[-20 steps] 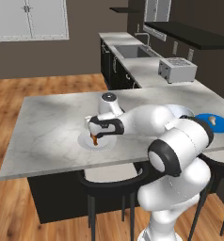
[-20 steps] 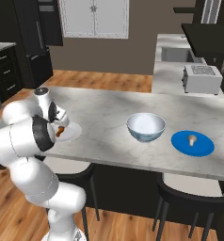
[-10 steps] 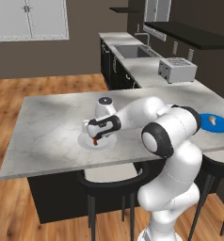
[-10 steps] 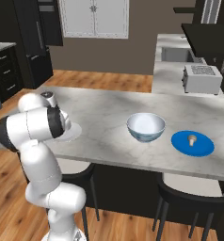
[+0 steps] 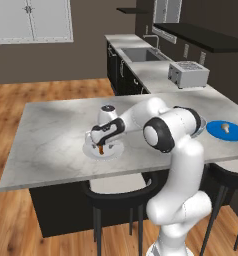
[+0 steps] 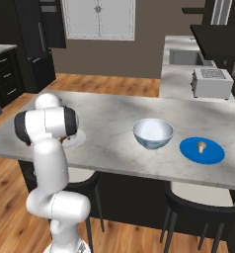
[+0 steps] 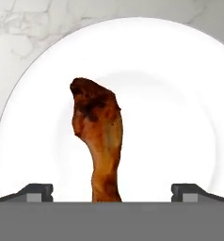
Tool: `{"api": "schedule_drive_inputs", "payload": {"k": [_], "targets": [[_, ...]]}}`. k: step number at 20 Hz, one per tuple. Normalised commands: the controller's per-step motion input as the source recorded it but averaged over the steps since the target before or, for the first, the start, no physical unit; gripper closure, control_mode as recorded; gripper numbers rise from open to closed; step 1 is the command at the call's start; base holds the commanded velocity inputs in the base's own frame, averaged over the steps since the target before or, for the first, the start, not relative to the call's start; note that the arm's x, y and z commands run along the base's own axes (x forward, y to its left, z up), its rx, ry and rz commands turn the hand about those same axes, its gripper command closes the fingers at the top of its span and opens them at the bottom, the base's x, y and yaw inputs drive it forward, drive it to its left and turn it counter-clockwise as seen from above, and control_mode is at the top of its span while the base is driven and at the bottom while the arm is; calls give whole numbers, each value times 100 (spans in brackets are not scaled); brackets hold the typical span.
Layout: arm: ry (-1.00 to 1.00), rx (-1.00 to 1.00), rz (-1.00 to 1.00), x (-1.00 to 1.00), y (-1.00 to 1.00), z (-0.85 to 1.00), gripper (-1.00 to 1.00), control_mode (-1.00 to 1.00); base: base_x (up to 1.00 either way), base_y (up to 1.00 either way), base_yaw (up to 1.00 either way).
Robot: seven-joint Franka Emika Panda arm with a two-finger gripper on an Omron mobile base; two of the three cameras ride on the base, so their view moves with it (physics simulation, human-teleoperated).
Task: Pick the chicken drumstick and mushroom from their plates and place them in the bowl. Then put the bowl in the fridge.
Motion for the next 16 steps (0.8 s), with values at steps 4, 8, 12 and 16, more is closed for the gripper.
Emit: {"api": "schedule_drive_inputs", "payload": {"k": [4, 8, 12, 16], "targets": [[10, -5, 8, 39, 9, -27, -100, -100, 0, 0, 0], [4, -1, 7, 37, 8, -17, -100, -100, 0, 0, 0], [2, 0, 6, 32, 5, -16, -100, -100, 0, 0, 0], [6, 0, 3, 21, 3, -24, -100, -100, 0, 0, 0]]}}
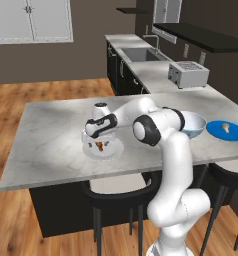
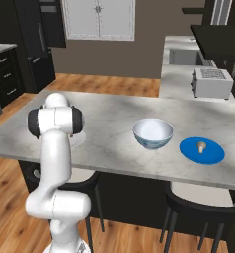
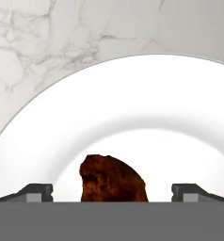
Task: Pick the chicken drumstick and mushroom from their plates and place them in the bowl. Then put the bowl in the fridge.
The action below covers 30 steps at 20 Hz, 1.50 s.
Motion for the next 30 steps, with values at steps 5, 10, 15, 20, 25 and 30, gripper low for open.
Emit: {"api": "schedule_drive_inputs", "payload": {"k": [5, 10, 15, 20, 25, 30], "targets": [[15, 0, 0, -7, 2, -31, 100, -100, 0, 0, 0], [10, 0, -2, -26, 1, -17, 100, -100, 0, 0, 0], [1, 0, -5, -37, -1, -13, 100, -100, 0, 0, 0], [-8, 0, -1, -40, -31, 25, 100, -100, 0, 0, 0], [-28, 0, 0, -44, -43, 46, 100, -100, 0, 0, 0], [-38, 0, 2, -46, -52, 38, 100, -100, 0, 0, 0]]}}
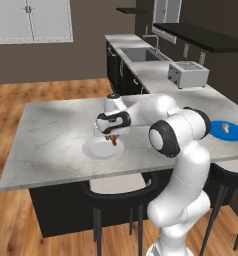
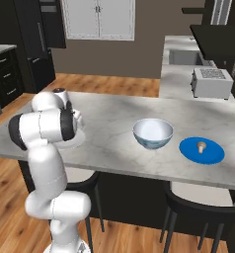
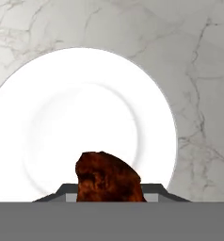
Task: Pick the chicken drumstick and mushroom from their plates and place them in the bowl. Then put the bowl in the fridge.
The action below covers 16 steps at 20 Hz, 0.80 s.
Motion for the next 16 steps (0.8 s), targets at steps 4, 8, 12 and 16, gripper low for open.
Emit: {"api": "schedule_drive_inputs", "payload": {"k": [4, 8, 12, 16], "targets": [[-42, 2, 5, -47, -61, 36, 100, -100, 0, 0, 0], [-27, 6, 4, -32, -61, 47, 100, -100, 0, 0, 0], [-6, 2, 1, -17, -59, 56, 100, -100, 0, 0, 0], [1, 0, 0, -4, -55, 56, 100, -100, 0, 0, 0]]}}
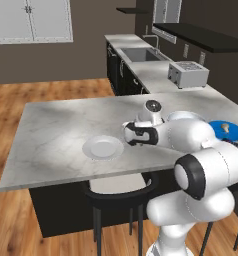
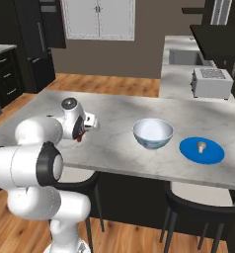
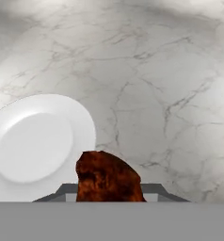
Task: Pick the chicken drumstick and mushroom from their plates and place them in the bowl. Then put the bowl in the fridge.
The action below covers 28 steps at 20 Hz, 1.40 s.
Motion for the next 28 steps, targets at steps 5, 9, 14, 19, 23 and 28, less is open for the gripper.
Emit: {"api": "schedule_drive_inputs", "payload": {"k": [5, 9, 14, 19, 23, 28], "targets": [[12, 0, -3, 3, -47, 57, 100, -100, 0, 0, 0], [17, 0, -4, 2, -51, 46, 100, -100, 0, 0, 0], [8, 0, -7, 2, -65, 24, 100, -100, 0, 0, 0], [32, -4, -23, 20, -54, 17, 100, -100, 0, 0, 0], [30, -2, -32, 17, -54, 5, 100, -100, 0, 0, 0], [19, 0, -36, 10, -60, 0, 100, -100, 0, 0, 0]]}}
